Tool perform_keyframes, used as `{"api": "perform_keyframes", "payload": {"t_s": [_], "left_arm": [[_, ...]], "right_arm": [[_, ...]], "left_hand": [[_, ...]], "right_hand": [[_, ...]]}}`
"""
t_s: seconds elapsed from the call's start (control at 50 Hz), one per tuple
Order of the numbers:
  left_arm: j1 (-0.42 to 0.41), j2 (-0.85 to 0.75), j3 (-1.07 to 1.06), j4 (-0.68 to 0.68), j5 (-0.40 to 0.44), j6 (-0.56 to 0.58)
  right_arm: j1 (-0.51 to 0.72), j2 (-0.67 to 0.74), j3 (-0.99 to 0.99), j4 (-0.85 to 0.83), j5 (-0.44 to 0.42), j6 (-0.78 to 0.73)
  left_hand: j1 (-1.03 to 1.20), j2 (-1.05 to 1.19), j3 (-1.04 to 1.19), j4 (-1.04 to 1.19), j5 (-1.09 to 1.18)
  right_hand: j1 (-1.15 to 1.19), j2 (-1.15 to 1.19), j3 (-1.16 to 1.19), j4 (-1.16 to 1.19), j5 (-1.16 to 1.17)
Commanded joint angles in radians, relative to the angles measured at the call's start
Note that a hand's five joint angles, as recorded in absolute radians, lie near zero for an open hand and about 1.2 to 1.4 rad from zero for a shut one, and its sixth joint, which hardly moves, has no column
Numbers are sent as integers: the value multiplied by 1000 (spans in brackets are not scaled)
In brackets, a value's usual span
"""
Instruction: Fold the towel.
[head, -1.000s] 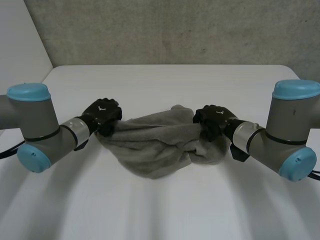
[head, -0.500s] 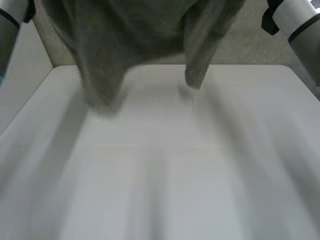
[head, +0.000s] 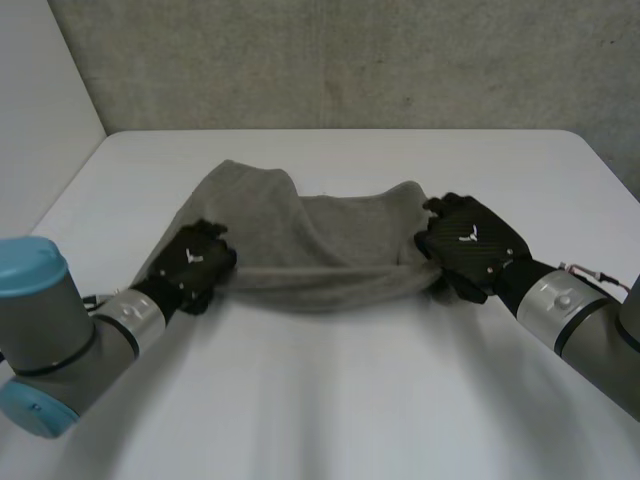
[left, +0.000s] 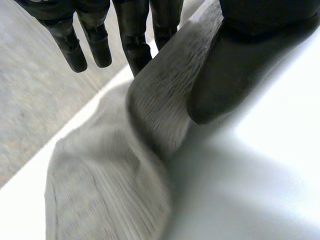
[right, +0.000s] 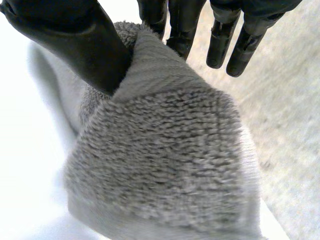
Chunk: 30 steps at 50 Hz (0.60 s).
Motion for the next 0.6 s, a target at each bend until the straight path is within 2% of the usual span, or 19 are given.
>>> {"api": "perform_keyframes", "payload": {"t_s": [0.02,0.12,0.44,0.54,0.58,0.6], "left_arm": [[-1,-65,8,8,-80,96],[-1,-77,25,31,-135,88],[-7,-89,62,125,-143,-15],[-7,-124,95,113,-143,-23],[-7,-134,100,108,-142,-23],[-7,-137,99,99,-140,-21]], "right_arm": [[-36,19,-14,47,31,8],[-57,15,-19,53,31,11],[-62,13,-22,93,35,25],[-80,11,-28,93,39,75],[-86,11,-43,93,57,168],[-86,11,-44,93,58,169]], "left_hand": [[-99,-103,-58,-66,-107],[-260,-264,-58,-66,-268],[-237,-241,-58,-66,-245],[-237,-241,-58,-66,-245],[-237,-241,-58,-66,-245],[-237,-241,-58,-66,-245]], "right_hand": [[84,94,-53,-76,65],[84,94,-53,-76,65],[84,94,-53,-76,65],[84,94,-53,-76,65],[84,94,-53,-76,65],[84,94,-53,-76,65]]}}
